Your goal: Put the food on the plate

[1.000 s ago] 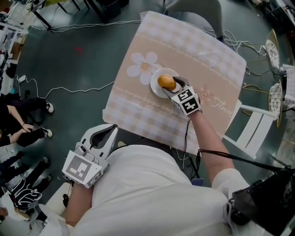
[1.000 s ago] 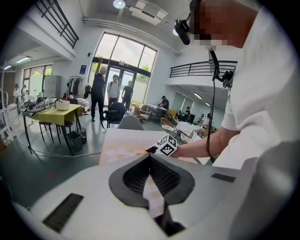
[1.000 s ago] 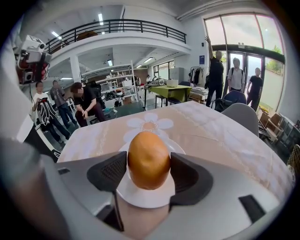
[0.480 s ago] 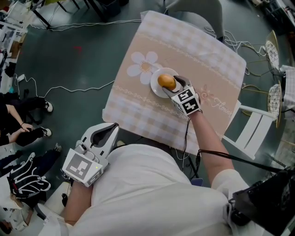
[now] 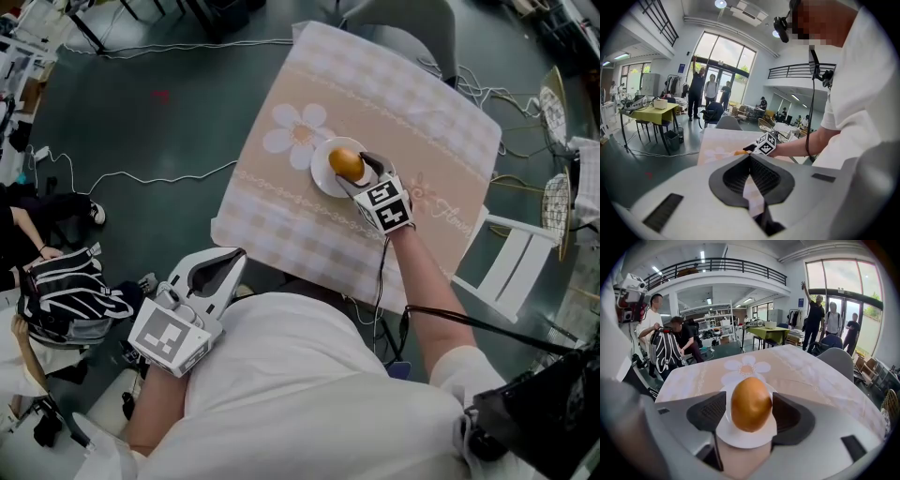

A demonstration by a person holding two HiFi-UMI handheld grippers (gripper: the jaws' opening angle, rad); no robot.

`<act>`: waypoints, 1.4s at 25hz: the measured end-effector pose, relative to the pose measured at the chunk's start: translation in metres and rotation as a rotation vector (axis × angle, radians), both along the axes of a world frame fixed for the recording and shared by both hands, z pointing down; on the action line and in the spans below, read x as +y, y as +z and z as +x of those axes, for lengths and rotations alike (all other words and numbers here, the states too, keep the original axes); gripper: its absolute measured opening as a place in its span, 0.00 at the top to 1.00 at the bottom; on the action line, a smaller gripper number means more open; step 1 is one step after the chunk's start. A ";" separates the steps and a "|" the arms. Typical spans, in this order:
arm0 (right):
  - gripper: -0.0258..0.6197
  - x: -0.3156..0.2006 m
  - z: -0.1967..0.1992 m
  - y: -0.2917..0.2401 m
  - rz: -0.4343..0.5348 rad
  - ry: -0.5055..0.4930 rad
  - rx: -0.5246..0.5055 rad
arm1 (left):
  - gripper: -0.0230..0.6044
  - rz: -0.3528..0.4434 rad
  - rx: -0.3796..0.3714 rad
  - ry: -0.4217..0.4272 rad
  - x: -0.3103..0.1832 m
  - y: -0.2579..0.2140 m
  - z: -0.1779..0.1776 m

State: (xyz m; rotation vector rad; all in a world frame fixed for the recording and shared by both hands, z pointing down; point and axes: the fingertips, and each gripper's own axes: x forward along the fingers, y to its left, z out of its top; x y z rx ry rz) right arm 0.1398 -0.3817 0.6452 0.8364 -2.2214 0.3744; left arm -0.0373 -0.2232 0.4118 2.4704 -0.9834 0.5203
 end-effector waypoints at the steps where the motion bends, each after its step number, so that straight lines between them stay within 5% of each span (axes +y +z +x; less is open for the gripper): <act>1: 0.49 0.001 0.001 0.000 0.001 0.002 0.004 | 0.95 0.002 0.002 0.000 0.002 0.000 -0.001; 21: 0.50 0.043 0.007 -0.058 0.135 0.131 0.026 | 0.95 0.070 0.034 0.022 0.061 -0.012 -0.039; 27: 0.88 0.097 -0.012 -0.094 0.199 0.188 0.019 | 0.95 0.089 0.047 0.068 0.096 -0.018 -0.060; 35: 0.93 0.197 -0.061 -0.120 0.189 0.209 -0.032 | 0.95 0.127 0.077 0.145 0.146 -0.019 -0.090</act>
